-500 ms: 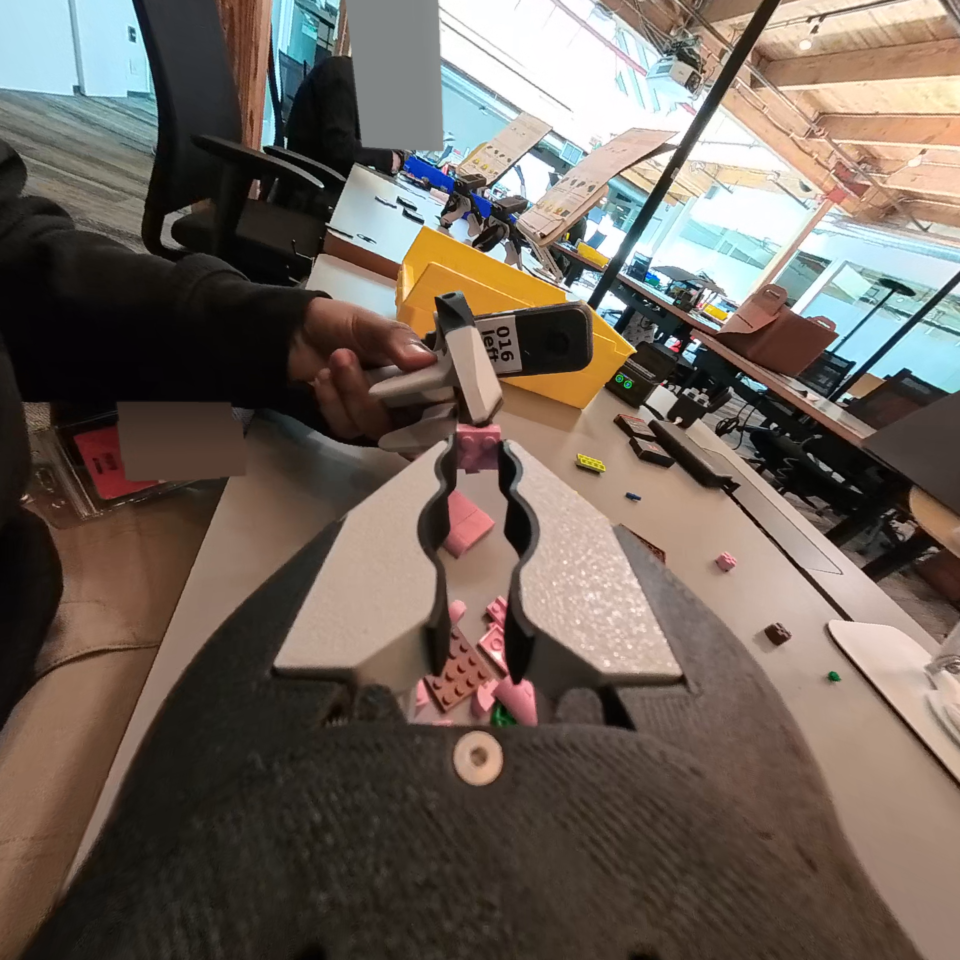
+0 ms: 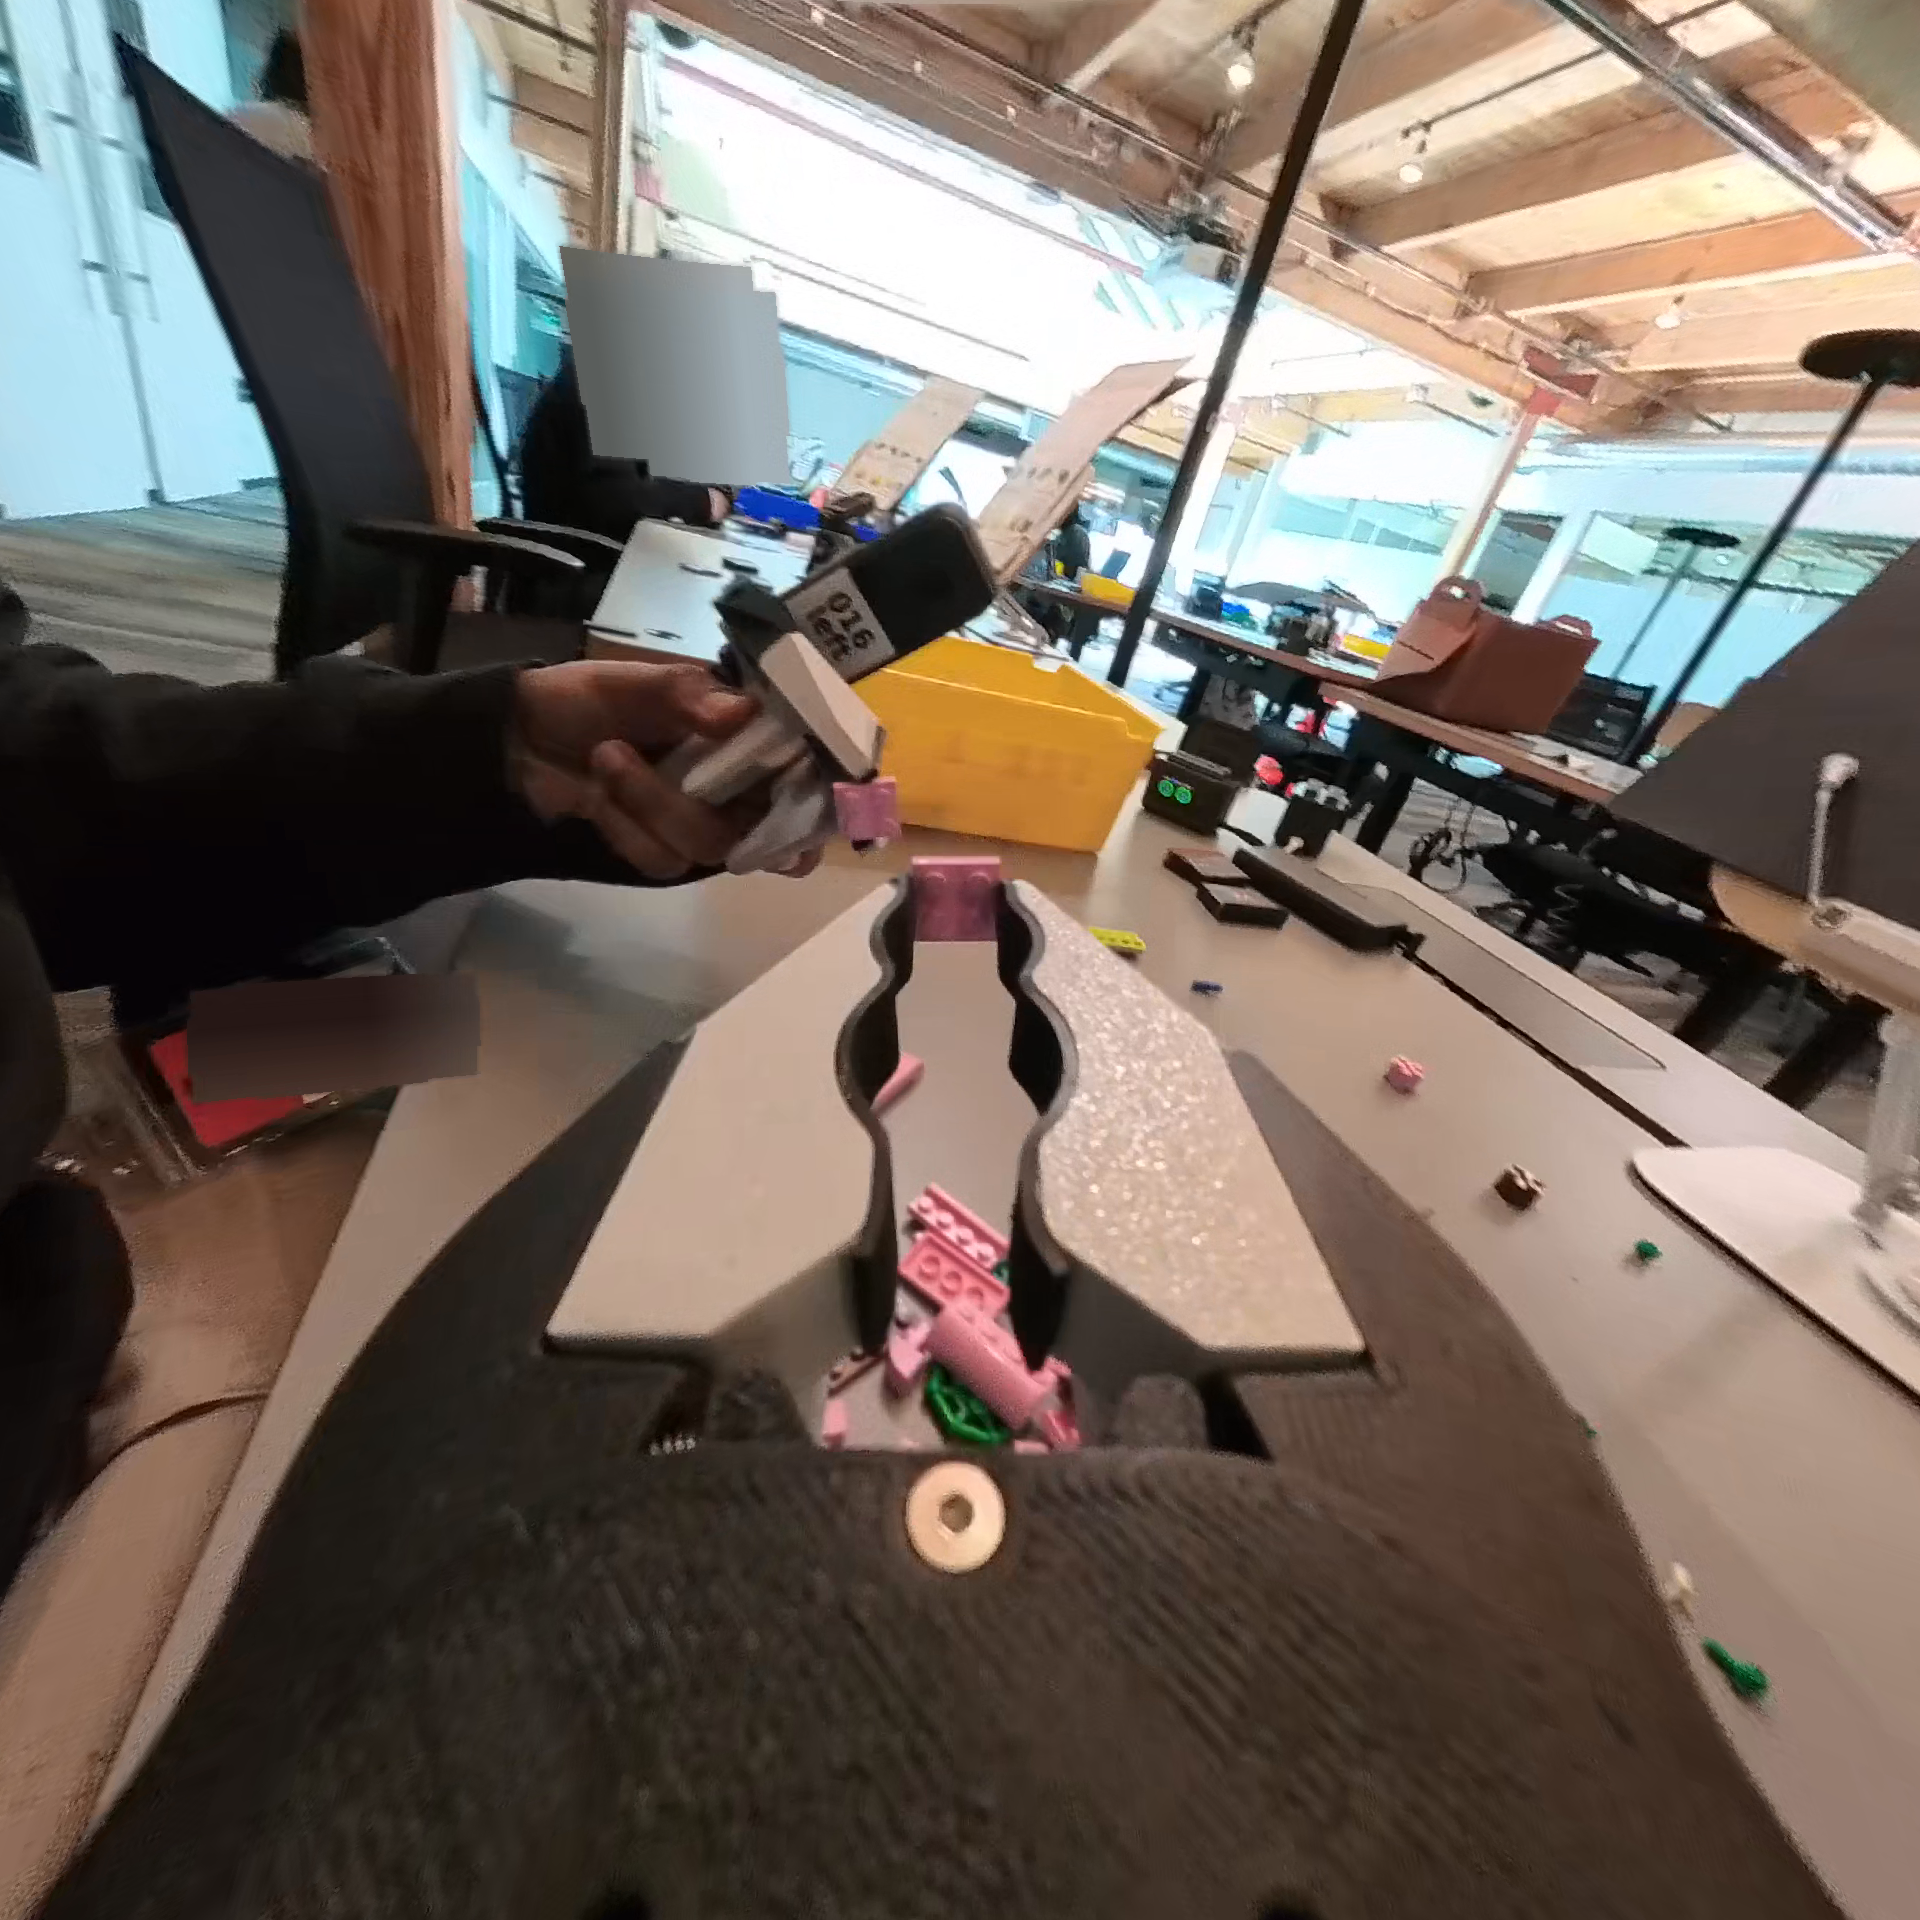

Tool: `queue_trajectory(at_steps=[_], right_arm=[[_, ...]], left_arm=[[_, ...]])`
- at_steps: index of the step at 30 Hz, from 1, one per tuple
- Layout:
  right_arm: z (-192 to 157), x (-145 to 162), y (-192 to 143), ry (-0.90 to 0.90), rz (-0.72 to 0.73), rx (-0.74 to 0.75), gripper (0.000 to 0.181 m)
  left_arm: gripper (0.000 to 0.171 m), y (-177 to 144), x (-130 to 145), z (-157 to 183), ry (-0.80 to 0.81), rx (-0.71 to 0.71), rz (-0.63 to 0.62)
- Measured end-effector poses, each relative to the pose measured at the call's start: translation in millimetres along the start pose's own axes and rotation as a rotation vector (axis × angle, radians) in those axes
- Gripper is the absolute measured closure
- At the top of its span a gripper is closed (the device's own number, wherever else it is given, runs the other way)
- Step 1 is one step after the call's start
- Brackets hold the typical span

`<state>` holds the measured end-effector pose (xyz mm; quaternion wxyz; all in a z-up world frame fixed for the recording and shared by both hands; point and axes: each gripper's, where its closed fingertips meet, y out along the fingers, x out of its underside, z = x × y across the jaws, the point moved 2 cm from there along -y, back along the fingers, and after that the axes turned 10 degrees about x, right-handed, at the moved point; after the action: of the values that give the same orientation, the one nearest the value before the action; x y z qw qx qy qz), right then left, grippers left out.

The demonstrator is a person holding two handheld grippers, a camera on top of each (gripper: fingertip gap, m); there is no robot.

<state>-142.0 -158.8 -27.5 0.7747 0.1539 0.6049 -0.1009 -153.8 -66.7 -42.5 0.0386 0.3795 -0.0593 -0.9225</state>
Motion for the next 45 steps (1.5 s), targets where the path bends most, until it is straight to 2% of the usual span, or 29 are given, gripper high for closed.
queue_trajectory(at_steps=[1,3,5,7,9,10,12,13,16,20,23,26,30,32,38,41,43,45], right_arm=[[7.1,4.1,0.5,0.006,-0.021,0.041,0.169],[27.8,23.1,2.6,0.022,-0.129,0.156,0.169],[51.0,54.7,2.7,0.035,-0.317,0.289,0.169],[60.5,81.5,1.7,0.038,-0.492,0.341,0.169],[63.2,92.2,2.4,0.014,-0.570,0.364,0.169],[64.5,94.4,2.3,0.002,-0.586,0.377,0.169],[66.6,95.4,1.9,-0.003,-0.592,0.391,0.165],[68.6,95.0,1.3,0.006,-0.589,0.403,0.158],[74.8,89.4,-2.0,0.059,-0.546,0.426,0.150],[82.7,67.7,-10.2,0.134,-0.379,0.450,0.150],[76.4,54.3,-13.5,0.197,-0.279,0.391,0.147],[49.4,43.2,-12.6,0.222,-0.219,0.222,0.139],[-5.6,39.1,-22.5,0.188,-0.247,-0.120,0.137],[-21.2,41.9,-29.9,0.191,-0.292,-0.234,0.140],[-32.1,52.7,-30.8,0.192,-0.388,-0.323,0.149],[-32.6,67.1,-33.9,0.160,-0.490,-0.336,0.153],[-31.6,81.7,-37.4,0.111,-0.584,-0.333,0.155],[-34.5,86.6,-38.3,0.095,-0.617,-0.353,0.156]], left_arm=[[0.158,1.3,1.1,-8.1,0.021,-0.058,-0.010],[0.159,1.5,5.6,-36.8,0.091,-0.263,-0.059],[0.158,9.0,18.8,-63.5,0.118,-0.401,-0.200],[0.157,18.2,22.3,-86.9,0.130,-0.494,-0.294],[0.156,30.1,16.8,-99.6,0.151,-0.517,-0.315],[0.155,35.0,14.3,-104.1,0.152,-0.522,-0.325],[0.128,40.4,5.1,-111.3,0.190,-0.555,-0.315],[0.125,40.8,1.7,-111.0,0.220,-0.564,-0.306],[0.121,31.2,-11.6,-103.3,0.316,-0.582,-0.210],[0.120,10.0,-28.3,-83.4,0.391,-0.544,-0.033],[0.120,-2.7,-27.0,-72.7,0.412,-0.510,0.022],[0.118,-2.9,-18.3,-55.7,0.465,-0.427,0.014],[0.116,15.4,11.7,-38.7,0.488,-0.272,-0.137],[0.116,26.6,25.6,-30.8,0.522,-0.214,-0.223],[0.120,43.0,48.5,-26.5,0.637,-0.206,-0.388],[0.123,48.8,62.4,-23.0,0.725,-0.193,-0.478],[0.123,51.0,66.9,-28.7,0.735,-0.229,-0.525],[0.122,52.2,69.0,-36.0,0.706,-0.262,-0.560]])
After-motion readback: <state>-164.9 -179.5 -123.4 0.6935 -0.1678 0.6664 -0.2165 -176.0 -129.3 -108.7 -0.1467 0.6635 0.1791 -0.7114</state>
